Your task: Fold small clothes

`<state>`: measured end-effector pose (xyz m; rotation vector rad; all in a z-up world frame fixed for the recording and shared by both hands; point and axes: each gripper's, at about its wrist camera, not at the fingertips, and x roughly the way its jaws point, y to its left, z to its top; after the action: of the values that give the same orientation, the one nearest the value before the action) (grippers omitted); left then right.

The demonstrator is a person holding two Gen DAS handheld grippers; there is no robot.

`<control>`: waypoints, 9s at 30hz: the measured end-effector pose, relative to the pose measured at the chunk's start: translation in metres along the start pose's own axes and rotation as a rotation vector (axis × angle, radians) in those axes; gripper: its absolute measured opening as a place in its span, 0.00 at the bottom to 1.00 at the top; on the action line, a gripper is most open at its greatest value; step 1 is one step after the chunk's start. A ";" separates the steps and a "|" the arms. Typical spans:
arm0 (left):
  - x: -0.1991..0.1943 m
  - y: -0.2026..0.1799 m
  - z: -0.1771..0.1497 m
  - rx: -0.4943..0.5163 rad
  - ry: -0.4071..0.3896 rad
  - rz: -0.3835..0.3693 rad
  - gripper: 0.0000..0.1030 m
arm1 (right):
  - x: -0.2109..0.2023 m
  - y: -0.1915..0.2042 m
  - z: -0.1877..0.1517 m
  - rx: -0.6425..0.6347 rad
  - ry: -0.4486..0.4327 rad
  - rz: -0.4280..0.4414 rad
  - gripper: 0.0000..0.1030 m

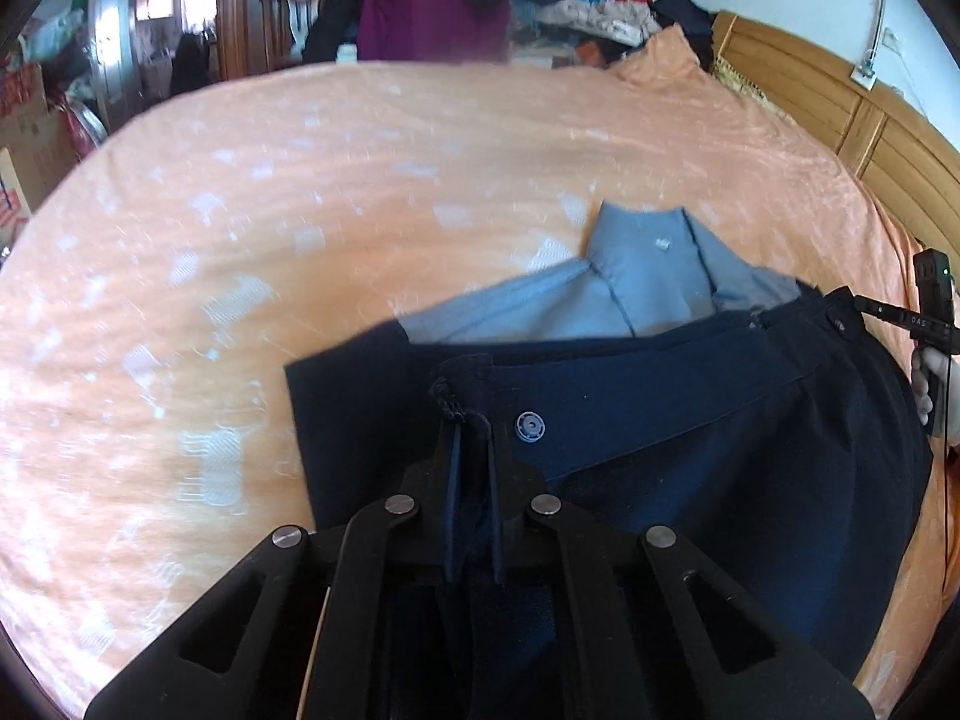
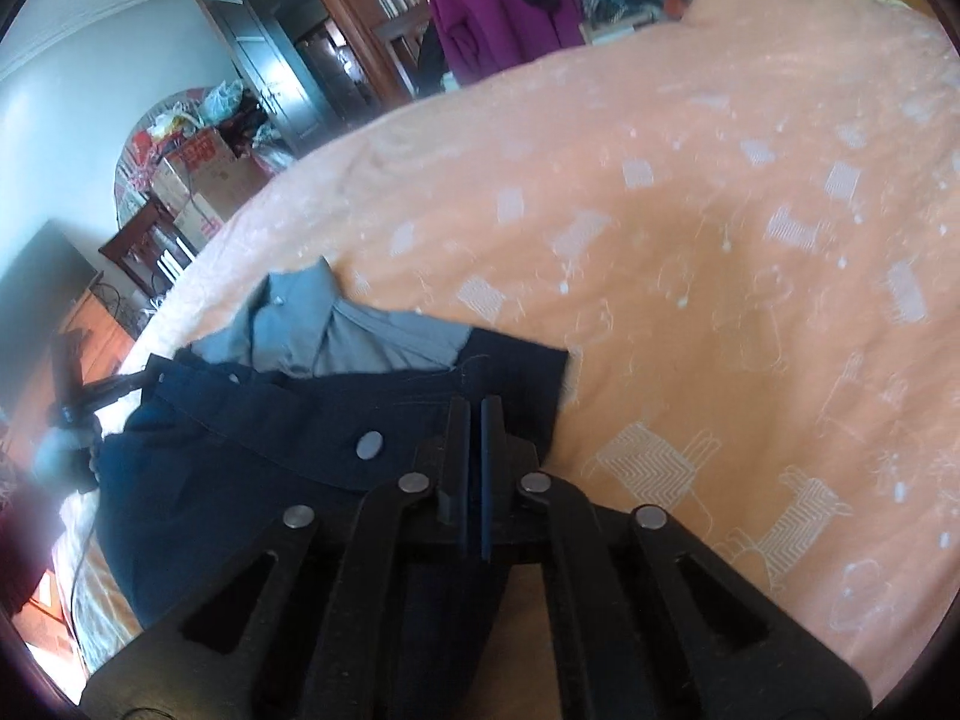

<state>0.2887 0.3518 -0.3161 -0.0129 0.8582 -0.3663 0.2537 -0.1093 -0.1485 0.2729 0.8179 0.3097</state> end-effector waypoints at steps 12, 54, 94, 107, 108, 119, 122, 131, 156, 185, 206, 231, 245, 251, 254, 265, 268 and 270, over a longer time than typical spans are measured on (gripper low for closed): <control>0.046 0.054 0.007 -0.085 0.110 0.086 0.05 | 0.063 -0.039 0.000 0.120 0.173 -0.005 0.00; -0.375 -0.209 -0.143 -0.175 -0.335 -1.114 0.85 | -0.107 0.319 -0.105 -0.128 0.014 0.513 0.70; -0.155 -0.005 -0.202 -0.857 -0.210 -0.213 0.70 | -0.073 0.269 -0.200 -0.007 0.191 0.266 0.88; -0.116 0.006 -0.166 -0.907 -0.201 -0.127 0.69 | -0.051 0.265 -0.199 -0.003 0.229 0.314 0.88; -0.118 0.006 -0.167 -0.914 -0.210 -0.137 0.71 | -0.051 0.266 -0.200 -0.012 0.227 0.313 0.88; -0.086 0.021 -0.146 -0.945 -0.349 -0.137 0.76 | -0.042 0.269 -0.199 -0.049 0.240 0.275 0.88; -0.082 0.029 -0.145 -1.000 -0.369 -0.159 0.69 | -0.042 0.270 -0.182 -0.053 0.215 0.276 0.88; -0.093 -0.022 -0.093 -0.666 -0.323 -0.044 0.02 | -0.005 0.290 -0.052 -0.082 0.079 0.380 0.88; -0.058 -0.284 -0.015 0.122 -0.144 -0.207 0.09 | 0.083 0.123 0.001 0.269 0.152 0.474 0.10; -0.114 -0.348 -0.075 0.269 -0.055 -0.276 0.47 | -0.021 -0.027 -0.088 0.485 0.283 0.462 0.67; -0.033 -0.274 -0.087 0.210 -0.013 0.017 0.58 | -0.061 0.015 -0.148 0.509 0.143 0.334 0.71; -0.042 -0.252 -0.109 0.397 0.065 -0.046 0.36 | -0.058 -0.004 -0.169 0.348 0.104 0.147 0.00; -0.006 -0.273 -0.092 0.514 0.067 -0.083 0.35 | -0.066 -0.010 -0.176 0.369 0.078 0.169 0.00; -0.056 -0.254 -0.036 0.393 -0.088 -0.144 0.34 | -0.066 -0.009 -0.177 0.369 0.084 0.178 0.00; -0.051 -0.253 -0.003 0.389 -0.195 -0.134 0.34 | -0.067 -0.012 -0.178 0.374 0.086 0.180 0.00; 0.009 -0.244 0.024 0.408 -0.063 -0.160 0.38 | -0.110 0.039 -0.151 0.083 0.132 -0.030 0.63; -0.010 -0.236 0.063 0.372 -0.178 -0.161 0.45 | -0.140 0.057 -0.125 -0.013 0.033 -0.093 0.63; -0.001 -0.235 0.083 0.395 -0.207 -0.139 0.50 | -0.135 0.061 -0.108 -0.022 -0.011 -0.042 0.45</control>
<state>0.2767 0.1211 -0.2240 0.2530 0.5705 -0.6487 0.0765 -0.0908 -0.1071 0.2363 0.8083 0.2773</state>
